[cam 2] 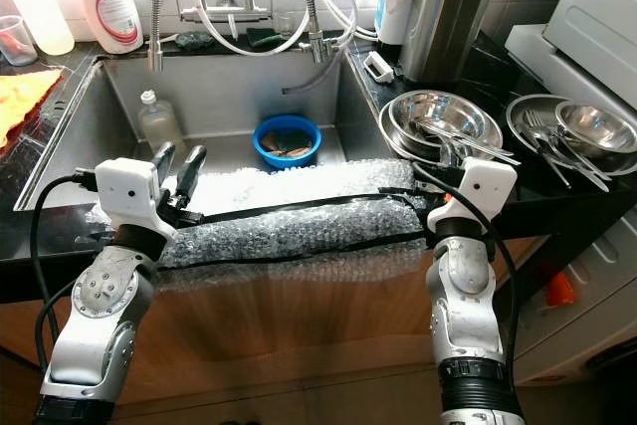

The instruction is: Kitchen organization

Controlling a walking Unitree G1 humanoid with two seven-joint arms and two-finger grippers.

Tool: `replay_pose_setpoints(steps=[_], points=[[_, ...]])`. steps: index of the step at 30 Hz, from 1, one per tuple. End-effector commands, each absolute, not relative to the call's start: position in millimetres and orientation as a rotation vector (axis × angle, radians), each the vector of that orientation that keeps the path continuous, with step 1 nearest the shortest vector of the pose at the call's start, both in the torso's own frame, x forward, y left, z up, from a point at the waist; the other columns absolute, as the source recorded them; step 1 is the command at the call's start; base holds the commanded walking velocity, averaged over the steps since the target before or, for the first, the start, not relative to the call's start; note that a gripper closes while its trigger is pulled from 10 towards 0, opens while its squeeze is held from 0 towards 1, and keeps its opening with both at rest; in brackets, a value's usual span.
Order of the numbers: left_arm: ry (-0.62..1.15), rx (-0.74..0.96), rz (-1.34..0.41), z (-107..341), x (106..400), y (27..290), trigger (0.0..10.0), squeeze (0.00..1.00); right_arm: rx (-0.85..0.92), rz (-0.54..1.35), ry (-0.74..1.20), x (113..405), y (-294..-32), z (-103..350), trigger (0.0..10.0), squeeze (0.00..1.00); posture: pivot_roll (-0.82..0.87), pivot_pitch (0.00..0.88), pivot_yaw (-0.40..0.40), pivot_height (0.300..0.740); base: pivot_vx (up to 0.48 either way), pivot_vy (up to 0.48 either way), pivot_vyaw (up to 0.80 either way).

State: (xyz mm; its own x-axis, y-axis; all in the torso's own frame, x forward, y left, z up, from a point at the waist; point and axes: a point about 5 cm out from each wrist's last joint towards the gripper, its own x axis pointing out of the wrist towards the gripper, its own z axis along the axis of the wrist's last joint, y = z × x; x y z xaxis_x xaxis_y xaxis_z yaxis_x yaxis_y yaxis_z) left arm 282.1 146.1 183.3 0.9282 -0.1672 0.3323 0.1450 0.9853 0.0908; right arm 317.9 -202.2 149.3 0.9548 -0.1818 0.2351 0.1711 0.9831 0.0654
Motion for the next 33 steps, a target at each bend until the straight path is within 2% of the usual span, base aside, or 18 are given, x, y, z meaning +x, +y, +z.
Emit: replay_pose_setpoints(steps=[1,12,13,14,15,33], points=[[-0.361,0.080,-0.156,185.3,282.2,145.6,10.0,0.00,0.056,-0.173,-0.268,320.9,-201.3,155.5,0.0,0.00,-0.02,0.015,-0.016,0.740,0.000,0.000,0.00],[-0.366,0.085,-0.154,186.2,282.9,145.7,10.0,0.00,0.092,-0.125,-0.337,321.6,-194.4,167.3,0.1,0.00,-0.02,0.014,-0.016,0.740,0.000,0.000,0.00],[-0.367,0.086,-0.155,186.4,283.0,145.5,10.0,0.00,0.093,-0.123,-0.337,322.0,-194.2,167.5,8.2,0.00,-0.02,0.014,-0.016,0.740,0.000,0.000,0.00],[-0.367,0.086,-0.155,186.4,283.0,145.4,10.0,0.00,0.093,-0.123,-0.338,322.1,-194.2,167.5,8.2,0.00,-0.02,0.014,-0.016,0.740,0.000,0.000,0.00],[-0.368,0.087,-0.156,186.5,283.1,145.3,10.0,0.00,0.092,-0.123,-0.337,322.3,-194.3,167.2,10.0,0.00,-0.02,0.013,-0.017,0.740,0.000,0.000,0.00],[-0.369,0.092,-0.157,186.4,282.9,144.8,10.0,0.00,0.116,-0.099,-0.375,321.3,-191.0,171.4,10.0,0.00,-0.02,0.015,-0.018,0.740,0.000,0.000,0.00]])
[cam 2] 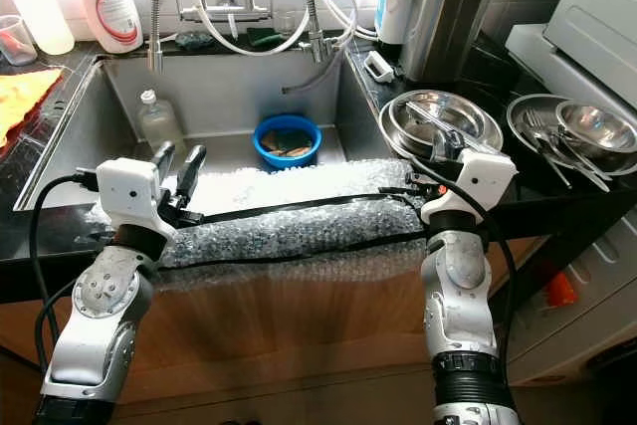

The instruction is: Kitchen organization

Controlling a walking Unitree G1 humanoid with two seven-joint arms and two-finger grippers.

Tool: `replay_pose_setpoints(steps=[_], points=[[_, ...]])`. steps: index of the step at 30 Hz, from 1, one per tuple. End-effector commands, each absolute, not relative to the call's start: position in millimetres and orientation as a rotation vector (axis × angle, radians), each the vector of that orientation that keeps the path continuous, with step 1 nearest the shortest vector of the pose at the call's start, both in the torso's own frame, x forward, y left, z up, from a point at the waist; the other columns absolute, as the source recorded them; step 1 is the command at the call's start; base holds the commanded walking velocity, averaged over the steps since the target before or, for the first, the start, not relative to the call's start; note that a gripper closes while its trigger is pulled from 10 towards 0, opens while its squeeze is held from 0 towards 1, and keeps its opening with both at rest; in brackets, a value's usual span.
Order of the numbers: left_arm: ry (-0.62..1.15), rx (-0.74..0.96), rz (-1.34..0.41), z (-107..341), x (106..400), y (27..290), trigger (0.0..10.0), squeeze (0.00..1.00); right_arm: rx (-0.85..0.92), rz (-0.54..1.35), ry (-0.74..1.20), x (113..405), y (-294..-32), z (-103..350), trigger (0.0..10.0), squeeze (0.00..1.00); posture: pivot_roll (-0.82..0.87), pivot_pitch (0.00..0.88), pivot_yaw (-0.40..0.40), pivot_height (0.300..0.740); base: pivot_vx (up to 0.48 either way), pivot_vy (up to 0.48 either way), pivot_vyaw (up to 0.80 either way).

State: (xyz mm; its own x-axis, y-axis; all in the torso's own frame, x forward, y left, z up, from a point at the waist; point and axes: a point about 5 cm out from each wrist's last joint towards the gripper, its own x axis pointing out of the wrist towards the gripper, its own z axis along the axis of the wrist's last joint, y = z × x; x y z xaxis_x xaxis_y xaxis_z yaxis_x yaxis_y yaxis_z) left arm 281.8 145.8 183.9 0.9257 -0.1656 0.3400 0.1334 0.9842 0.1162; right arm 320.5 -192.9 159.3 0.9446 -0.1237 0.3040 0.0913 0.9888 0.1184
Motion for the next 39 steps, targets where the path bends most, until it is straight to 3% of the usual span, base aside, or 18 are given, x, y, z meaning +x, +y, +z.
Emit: replay_pose_setpoints(steps=[1,24,25,26,39], points=[[-0.369,0.092,-0.157,186.4,283.1,144.9,10.0,0.00,0.118,-0.096,-0.377,321.2,-190.5,172.0,10.0,0.00,-0.02,0.015,-0.018,0.740,0.000,0.000,0.00],[-0.366,0.093,-0.162,185.2,283.0,143.8,10.0,0.00,0.077,-0.113,-0.232,323.3,-191.6,148.4,10.0,0.00,-0.02,0.016,-0.019,0.740,0.000,0.000,0.00],[-0.365,0.093,-0.163,185.1,283.0,143.7,10.0,0.00,0.081,-0.110,-0.227,323.6,-190.8,147.9,10.0,0.56,-0.02,0.016,-0.019,0.740,0.000,0.000,0.00],[-0.365,0.093,-0.163,185.1,283.0,143.8,10.0,0.00,0.079,-0.103,-0.221,323.9,-189.1,147.1,10.0,1.00,-0.02,0.016,-0.019,0.740,0.000,0.000,0.00],[-0.366,0.091,-0.162,185.0,283.2,143.4,10.0,0.00,0.098,-0.104,-0.264,321.0,-187.1,153.6,10.0,1.00,-0.02,0.014,-0.020,0.740,0.000,0.000,0.00]])
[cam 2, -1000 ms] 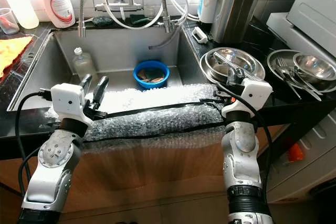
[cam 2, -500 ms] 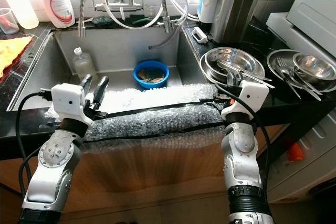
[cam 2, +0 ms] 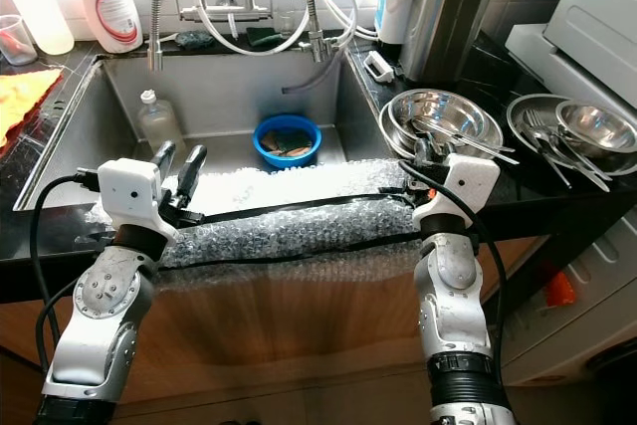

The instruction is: Kitchen organization

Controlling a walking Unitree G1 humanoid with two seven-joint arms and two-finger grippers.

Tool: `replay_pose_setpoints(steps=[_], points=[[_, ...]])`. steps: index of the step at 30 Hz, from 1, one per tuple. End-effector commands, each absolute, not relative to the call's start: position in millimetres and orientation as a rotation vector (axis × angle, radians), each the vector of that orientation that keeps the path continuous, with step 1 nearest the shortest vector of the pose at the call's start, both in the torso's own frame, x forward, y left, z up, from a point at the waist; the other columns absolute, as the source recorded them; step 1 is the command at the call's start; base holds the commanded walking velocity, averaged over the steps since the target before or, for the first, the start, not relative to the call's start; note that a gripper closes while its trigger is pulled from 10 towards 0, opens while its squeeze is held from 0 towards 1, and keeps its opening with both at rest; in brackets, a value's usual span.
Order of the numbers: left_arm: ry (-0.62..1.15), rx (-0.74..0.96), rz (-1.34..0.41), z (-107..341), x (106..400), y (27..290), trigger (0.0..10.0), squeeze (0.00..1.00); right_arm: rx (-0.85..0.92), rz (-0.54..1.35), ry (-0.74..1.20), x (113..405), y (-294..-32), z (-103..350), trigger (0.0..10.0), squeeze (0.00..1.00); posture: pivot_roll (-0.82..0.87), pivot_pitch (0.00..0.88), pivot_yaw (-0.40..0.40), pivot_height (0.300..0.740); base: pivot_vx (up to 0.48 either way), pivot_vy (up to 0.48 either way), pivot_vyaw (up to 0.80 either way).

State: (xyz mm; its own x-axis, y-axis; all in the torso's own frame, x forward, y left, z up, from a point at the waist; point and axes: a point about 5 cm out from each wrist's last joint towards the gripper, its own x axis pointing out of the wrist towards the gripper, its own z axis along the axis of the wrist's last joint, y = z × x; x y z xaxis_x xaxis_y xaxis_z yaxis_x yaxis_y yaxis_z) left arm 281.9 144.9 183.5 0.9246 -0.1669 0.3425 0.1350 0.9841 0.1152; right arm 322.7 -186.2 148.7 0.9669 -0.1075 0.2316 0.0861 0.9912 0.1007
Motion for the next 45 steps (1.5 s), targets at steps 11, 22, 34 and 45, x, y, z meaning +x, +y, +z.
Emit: replay_pose_setpoints(steps=[11,22,34,45], points=[[-0.374,0.090,-0.158,185.5,282.6,144.1,10.0,0.00,0.031,-0.160,-0.377,303.4,-195.7,173.6,10.0,0.00,-0.02,0.005,-0.017,0.740,0.000,0.000,0.00],[-0.380,0.089,-0.167,186.1,284.2,141.7,10.0,0.00,0.116,-0.157,-0.463,295.4,-194.4,200.7,10.0,0.00,-0.03,0.000,-0.011,0.740,0.000,0.000,0.00],[-0.383,0.093,-0.170,186.5,283.7,142.4,10.0,0.00,0.589,-0.225,-0.316,295.3,-195.3,173.1,10.0,0.00,-0.03,0.000,-0.013,0.740,0.000,0.000,0.00],[-0.378,0.098,-0.160,185.6,282.6,143.7,10.0,0.00,0.684,-0.280,-0.234,294.8,-201.9,154.6,10.0,0.00,-0.02,0.007,-0.016,0.740,0.000,0.000,0.00]])
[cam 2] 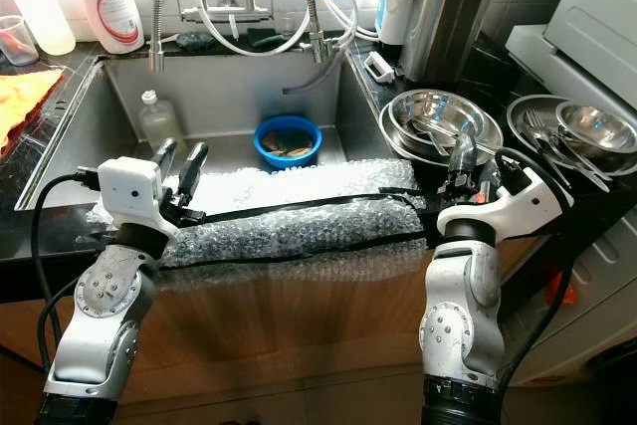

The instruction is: Kitchen organization

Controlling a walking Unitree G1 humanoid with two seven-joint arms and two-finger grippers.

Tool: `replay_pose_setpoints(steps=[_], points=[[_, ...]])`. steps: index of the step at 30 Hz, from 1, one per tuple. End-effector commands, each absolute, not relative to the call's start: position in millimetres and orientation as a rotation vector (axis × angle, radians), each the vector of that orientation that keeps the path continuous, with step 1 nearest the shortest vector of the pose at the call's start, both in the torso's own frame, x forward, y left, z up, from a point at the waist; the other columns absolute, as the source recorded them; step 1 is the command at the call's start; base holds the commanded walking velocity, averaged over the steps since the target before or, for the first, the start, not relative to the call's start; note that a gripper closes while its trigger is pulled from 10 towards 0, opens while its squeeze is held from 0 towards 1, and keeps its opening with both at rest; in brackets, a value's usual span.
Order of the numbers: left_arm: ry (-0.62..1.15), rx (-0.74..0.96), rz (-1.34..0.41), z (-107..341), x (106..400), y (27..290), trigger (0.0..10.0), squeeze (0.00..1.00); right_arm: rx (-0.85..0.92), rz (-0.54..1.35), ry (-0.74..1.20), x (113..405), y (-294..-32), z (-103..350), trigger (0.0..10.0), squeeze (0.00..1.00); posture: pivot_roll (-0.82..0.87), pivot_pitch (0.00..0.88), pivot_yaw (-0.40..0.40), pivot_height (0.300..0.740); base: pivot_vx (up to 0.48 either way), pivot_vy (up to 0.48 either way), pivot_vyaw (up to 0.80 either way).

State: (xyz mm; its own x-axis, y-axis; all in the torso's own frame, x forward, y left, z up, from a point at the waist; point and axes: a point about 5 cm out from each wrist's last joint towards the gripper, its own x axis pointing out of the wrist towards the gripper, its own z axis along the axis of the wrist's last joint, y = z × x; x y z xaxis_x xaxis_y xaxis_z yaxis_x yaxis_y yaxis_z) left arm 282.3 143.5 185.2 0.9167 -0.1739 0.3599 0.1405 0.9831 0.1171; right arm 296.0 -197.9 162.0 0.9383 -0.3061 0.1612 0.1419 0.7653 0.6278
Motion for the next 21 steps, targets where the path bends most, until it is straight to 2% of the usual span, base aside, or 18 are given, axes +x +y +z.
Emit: replay_pose_setpoints(steps=[1,6,21], points=[[-0.378,0.098,-0.159,185.7,282.7,144.0,10.0,0.00,0.701,-0.290,-0.229,295.4,-203.3,152.7,10.0,0.00,-0.02,0.007,-0.016,0.740,0.000,0.000,0.00],[-0.382,0.103,-0.158,187.6,284.5,145.1,10.0,0.00,0.759,-0.298,-0.220,300.7,-206.1,150.0,10.0,0.00,-0.02,0.012,-0.014,0.740,0.000,0.000,0.00],[-0.378,0.099,-0.158,187.1,284.4,144.0,10.0,0.00,0.719,-0.280,-0.269,320.2,-215.1,165.2,10.0,0.00,-0.02,0.022,-0.017,0.740,0.000,0.000,0.00]])
